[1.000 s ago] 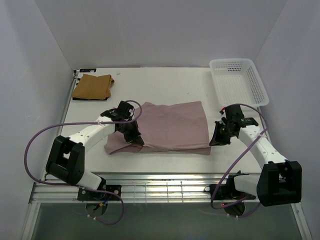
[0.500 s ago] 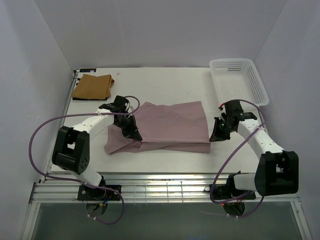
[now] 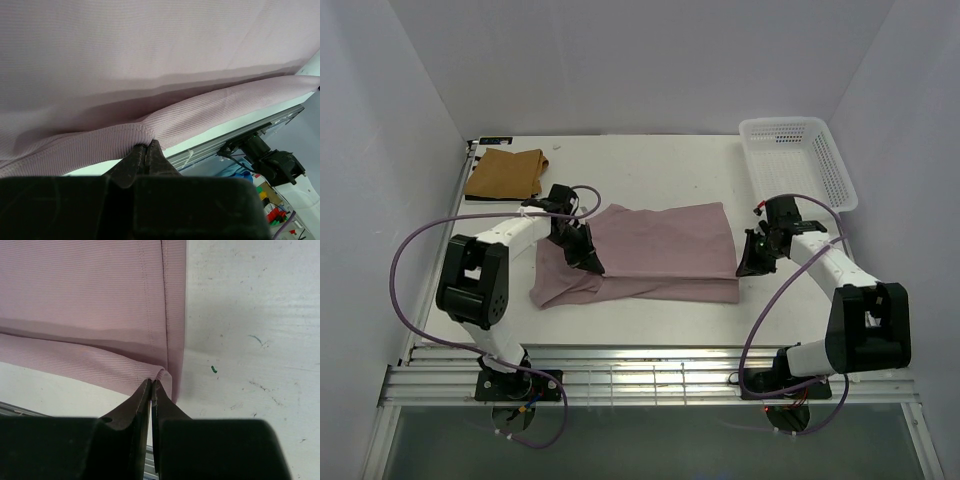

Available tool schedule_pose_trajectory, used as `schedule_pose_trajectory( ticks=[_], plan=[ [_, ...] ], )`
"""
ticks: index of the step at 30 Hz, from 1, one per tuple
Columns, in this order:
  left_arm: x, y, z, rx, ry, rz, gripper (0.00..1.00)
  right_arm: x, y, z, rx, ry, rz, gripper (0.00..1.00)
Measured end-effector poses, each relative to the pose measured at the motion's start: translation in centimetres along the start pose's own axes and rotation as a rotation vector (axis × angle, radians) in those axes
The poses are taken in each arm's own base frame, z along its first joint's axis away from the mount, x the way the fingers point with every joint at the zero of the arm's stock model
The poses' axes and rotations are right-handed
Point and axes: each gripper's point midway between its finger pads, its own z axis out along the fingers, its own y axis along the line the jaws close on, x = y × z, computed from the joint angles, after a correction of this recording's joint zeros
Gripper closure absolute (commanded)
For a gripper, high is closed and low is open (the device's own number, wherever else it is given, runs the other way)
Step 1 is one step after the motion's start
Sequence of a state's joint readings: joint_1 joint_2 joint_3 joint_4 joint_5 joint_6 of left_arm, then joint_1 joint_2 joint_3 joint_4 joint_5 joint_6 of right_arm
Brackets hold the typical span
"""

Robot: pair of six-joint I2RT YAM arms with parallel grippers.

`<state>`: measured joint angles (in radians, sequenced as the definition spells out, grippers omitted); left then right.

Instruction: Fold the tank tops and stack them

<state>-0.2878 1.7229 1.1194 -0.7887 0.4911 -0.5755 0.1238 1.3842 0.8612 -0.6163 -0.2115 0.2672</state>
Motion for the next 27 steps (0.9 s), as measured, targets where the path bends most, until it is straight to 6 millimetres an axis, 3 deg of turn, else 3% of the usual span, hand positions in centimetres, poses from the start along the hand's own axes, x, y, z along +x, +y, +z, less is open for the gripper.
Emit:
schedule_pose_trajectory(
  ticks=[5,8,9,10,11,12,13,15,18,19,22,26,27],
  plan=[
    [-1.1,0.1,0.7,-0.008,0.010,-0.003,1.00,-0.8,-0.2,1.1,-0.001,-0.009,-0.017,0.92],
    [-1.5,0.5,1.4,-0.019,0.024,-0.007,0.79,-1.5,-0.2,1.6,0.000,-0.016,-0.022,0.91],
    [-1.6,0.6,1.5,-0.023,0.027,-0.005,0.65,-1.9,-0.2,1.9,-0.001,-0.019,-0.023,0.86],
    [-1.7,0.7,1.7,-0.027,0.029,-0.005,0.59,-2.3,-0.1,2.1,-0.002,-0.025,-0.024,0.83],
    [-1.8,0.7,1.7,-0.030,0.030,-0.005,0.53,-2.7,-0.1,2.2,-0.002,-0.032,-0.026,0.78],
    [-2.0,0.8,1.8,-0.032,0.029,-0.005,0.48,-3.0,-0.1,2.4,-0.004,-0.041,-0.027,0.65],
    [-2.1,0.7,1.7,-0.033,0.027,-0.005,0.35,-3.3,0.0,2.4,-0.006,-0.049,-0.030,0.59],
    [-2.5,0.5,1.5,-0.030,0.018,0.002,0.29,-3.7,0.2,2.3,-0.011,-0.059,-0.036,0.46],
    [-2.9,-0.1,1.0,-0.020,-0.001,0.014,0.15,-4.3,0.4,2.0,-0.020,-0.080,-0.054,0.41],
    [-2.9,-0.2,0.7,-0.017,-0.008,0.018,0.05,-4.4,0.6,1.7,-0.024,-0.091,-0.060,0.40],
    [-2.9,-0.9,-1.0,-0.009,-0.055,0.035,0.02,-4.9,1.6,0.2,-0.050,-0.140,-0.088,0.36],
    [-2.3,-1.7,-5.1,-0.011,-0.195,0.066,0.02,-4.5,3.8,-2.1,-0.125,-0.219,-0.146,0.09],
    [-1.9,-1.4,-6.2,-0.027,-0.239,0.061,0.02,-4.1,4.2,-2.6,-0.143,-0.230,-0.158,0.10]
  ],
)
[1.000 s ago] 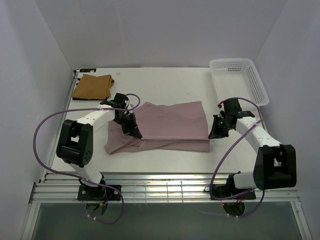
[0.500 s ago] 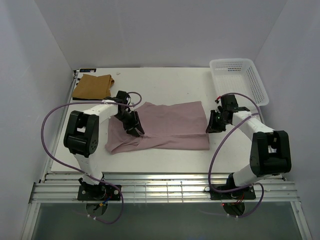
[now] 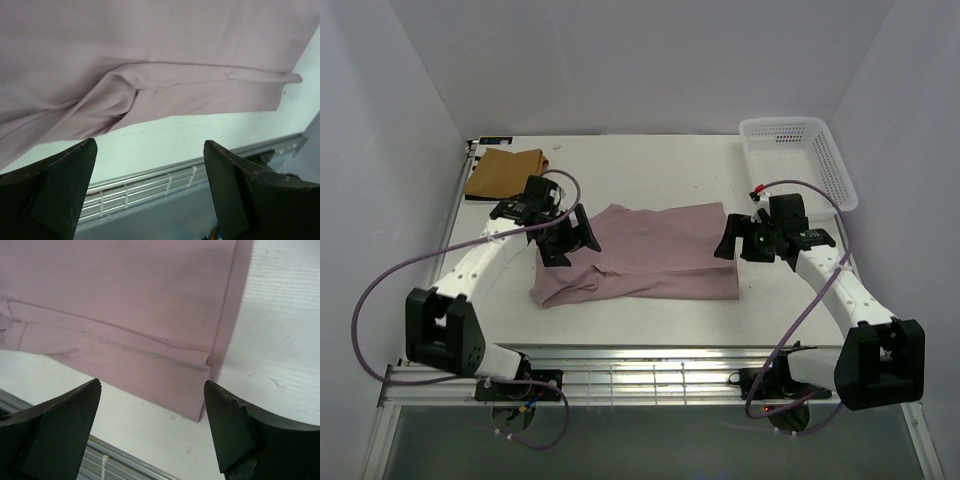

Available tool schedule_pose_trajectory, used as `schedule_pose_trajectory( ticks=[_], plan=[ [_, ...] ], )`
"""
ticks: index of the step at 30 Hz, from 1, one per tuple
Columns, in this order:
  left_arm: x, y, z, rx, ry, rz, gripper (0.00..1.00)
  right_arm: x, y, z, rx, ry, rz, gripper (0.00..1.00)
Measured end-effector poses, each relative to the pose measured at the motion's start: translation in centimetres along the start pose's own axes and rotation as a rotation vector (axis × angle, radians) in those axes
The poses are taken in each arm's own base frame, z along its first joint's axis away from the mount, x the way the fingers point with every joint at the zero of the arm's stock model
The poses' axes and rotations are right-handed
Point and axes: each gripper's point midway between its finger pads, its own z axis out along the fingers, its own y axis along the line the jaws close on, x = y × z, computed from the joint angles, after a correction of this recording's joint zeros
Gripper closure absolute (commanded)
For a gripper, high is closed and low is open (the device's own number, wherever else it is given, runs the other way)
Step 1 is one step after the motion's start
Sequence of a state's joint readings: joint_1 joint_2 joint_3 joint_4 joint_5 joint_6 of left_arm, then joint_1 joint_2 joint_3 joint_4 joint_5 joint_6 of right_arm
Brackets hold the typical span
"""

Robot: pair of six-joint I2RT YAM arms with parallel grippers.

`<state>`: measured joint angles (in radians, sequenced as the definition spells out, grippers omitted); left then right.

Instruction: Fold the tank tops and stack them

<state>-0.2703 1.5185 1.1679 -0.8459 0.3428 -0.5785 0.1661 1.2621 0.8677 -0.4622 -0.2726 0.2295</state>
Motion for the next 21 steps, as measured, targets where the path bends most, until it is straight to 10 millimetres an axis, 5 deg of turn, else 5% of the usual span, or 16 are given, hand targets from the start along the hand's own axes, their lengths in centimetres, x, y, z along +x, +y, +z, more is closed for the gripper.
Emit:
schedule_pose_trajectory(
  ticks=[5,12,21],
  plan=[
    [2.7,4.7,-4.2,-0.183,-0.167,-0.105,0.02,2.0,1.2,-1.1,-0.061,-0.007,-0.024,0.10],
    [8.7,13.1,-3.6,-0.473,-0.140,-0.343,0.02,3.9,1.3,-1.1,-0.088,0.029,-0.024,0.10],
    [5.9,14.9,-2.7,-0.491,-0.255,-0.526,0.04,4.1,1.3,-1.0,-0.092,0.034,-0.045,0.10]
  ],
)
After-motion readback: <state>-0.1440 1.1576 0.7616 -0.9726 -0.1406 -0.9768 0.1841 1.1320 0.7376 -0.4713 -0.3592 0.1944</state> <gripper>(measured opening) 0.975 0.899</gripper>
